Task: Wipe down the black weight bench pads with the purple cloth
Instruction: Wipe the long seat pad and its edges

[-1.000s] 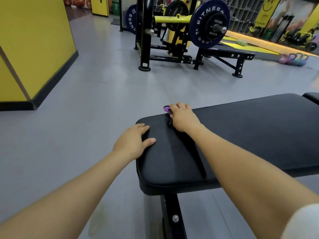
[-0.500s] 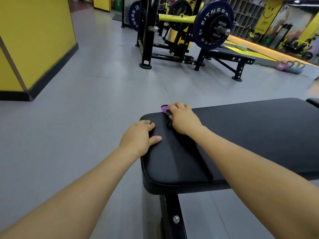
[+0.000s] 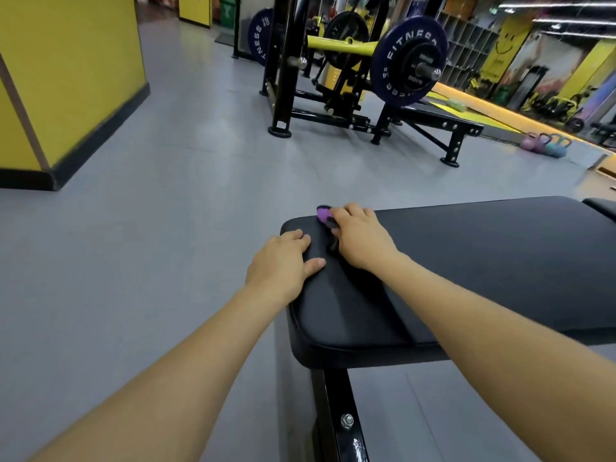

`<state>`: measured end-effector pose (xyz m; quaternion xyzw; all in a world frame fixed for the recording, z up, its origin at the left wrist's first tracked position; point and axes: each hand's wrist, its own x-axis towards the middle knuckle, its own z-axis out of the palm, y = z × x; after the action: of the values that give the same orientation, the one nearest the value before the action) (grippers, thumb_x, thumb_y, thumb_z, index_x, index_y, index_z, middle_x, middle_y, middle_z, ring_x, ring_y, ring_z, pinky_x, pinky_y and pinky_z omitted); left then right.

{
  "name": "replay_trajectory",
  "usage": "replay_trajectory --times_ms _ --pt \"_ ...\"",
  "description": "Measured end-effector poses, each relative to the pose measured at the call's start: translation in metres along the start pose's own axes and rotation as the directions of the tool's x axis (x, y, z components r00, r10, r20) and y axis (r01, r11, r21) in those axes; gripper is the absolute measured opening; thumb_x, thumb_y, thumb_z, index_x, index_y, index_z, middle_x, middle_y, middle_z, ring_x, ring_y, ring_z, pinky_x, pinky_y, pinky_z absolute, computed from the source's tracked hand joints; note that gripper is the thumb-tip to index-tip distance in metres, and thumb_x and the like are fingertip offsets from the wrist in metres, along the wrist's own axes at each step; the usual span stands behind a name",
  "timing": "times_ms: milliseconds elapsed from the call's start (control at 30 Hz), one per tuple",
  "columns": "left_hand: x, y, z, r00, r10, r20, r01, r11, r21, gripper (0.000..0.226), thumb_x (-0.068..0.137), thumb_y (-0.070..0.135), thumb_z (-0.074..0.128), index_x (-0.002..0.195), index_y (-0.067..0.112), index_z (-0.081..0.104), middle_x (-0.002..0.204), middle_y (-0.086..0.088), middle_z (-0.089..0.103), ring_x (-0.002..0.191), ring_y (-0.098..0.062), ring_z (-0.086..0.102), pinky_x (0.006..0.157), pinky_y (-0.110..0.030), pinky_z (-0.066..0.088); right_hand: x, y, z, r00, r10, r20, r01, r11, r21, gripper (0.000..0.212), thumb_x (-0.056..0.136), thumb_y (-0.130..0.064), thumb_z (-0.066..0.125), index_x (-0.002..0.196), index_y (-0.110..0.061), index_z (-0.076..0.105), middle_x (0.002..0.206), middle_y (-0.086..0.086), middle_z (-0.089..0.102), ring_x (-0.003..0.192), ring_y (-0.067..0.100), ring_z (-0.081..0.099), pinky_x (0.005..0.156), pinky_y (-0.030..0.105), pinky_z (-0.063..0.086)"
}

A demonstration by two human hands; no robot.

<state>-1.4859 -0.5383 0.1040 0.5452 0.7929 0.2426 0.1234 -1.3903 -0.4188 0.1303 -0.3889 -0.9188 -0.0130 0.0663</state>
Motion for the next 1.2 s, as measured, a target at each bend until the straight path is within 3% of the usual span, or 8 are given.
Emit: replay_trajectory --times_ms 100,333,633,900,1200 --pt "-0.003 -0.001 -0.002 1.0 0.008 0.001 -0.008 1.0 0.007 0.047 0.096 0.041 0.042 0.138 0.019 0.042 0.149 0.004 0.033 0.134 -0.02 0.033 0.105 -0.037 0.035 0.014 -0.003 0.003 0.999 0.047 -0.008 -0.046 0.999 0.013 0.038 0.1 -0.024 0.034 0.136 -0.013 0.038 0.136 0.008 0.037 0.122 0.029 0.033 0.092 0.039 0.04" --pt "-0.003 -0.012 -0.014 0.998 -0.007 -0.061 0.001 0.996 -0.094 0.033 0.092 0.027 0.055 0.124 0.017 0.058 0.133 0.005 0.05 0.12 -0.02 0.048 0.097 -0.033 0.041 -0.067 -0.005 -0.004 0.993 -0.116 -0.008 0.116 0.993 0.007 0.041 0.099 -0.026 0.038 0.14 -0.022 0.036 0.133 -0.002 0.037 0.12 0.021 0.031 0.091 0.037 0.045" --pt "0.0 -0.016 -0.01 0.996 -0.004 -0.091 -0.008 0.992 -0.126 0.04 0.09 0.028 0.058 0.129 0.018 0.055 0.133 0.004 0.051 0.123 -0.018 0.047 0.099 -0.027 0.035 0.046 -0.021 0.012 1.0 -0.007 0.024 0.007 1.0 -0.012 0.035 0.099 -0.018 0.037 0.132 -0.011 0.041 0.134 0.008 0.038 0.12 0.029 0.034 0.093 0.038 0.039" --pt "-0.001 -0.014 -0.014 0.997 0.01 -0.075 -0.018 0.993 -0.115 0.035 0.09 0.027 0.06 0.123 0.018 0.06 0.126 0.002 0.055 0.117 -0.019 0.05 0.096 -0.029 0.039 -0.065 -0.015 0.0 0.985 -0.17 -0.037 0.173 0.982 0.078 0.04 0.098 -0.026 0.039 0.138 -0.025 0.038 0.13 -0.005 0.038 0.119 0.018 0.031 0.084 0.036 0.048" --pt "0.002 -0.024 -0.009 0.995 0.048 -0.083 -0.06 0.988 -0.141 0.038 0.09 0.03 0.058 0.127 0.019 0.057 0.129 0.006 0.054 0.12 -0.015 0.049 0.1 -0.028 0.038 0.059 -0.029 0.016 0.996 -0.072 0.052 0.071 0.997 0.011 0.033 0.097 -0.014 0.039 0.129 -0.013 0.045 0.132 0.008 0.04 0.118 0.029 0.036 0.096 0.04 0.041"
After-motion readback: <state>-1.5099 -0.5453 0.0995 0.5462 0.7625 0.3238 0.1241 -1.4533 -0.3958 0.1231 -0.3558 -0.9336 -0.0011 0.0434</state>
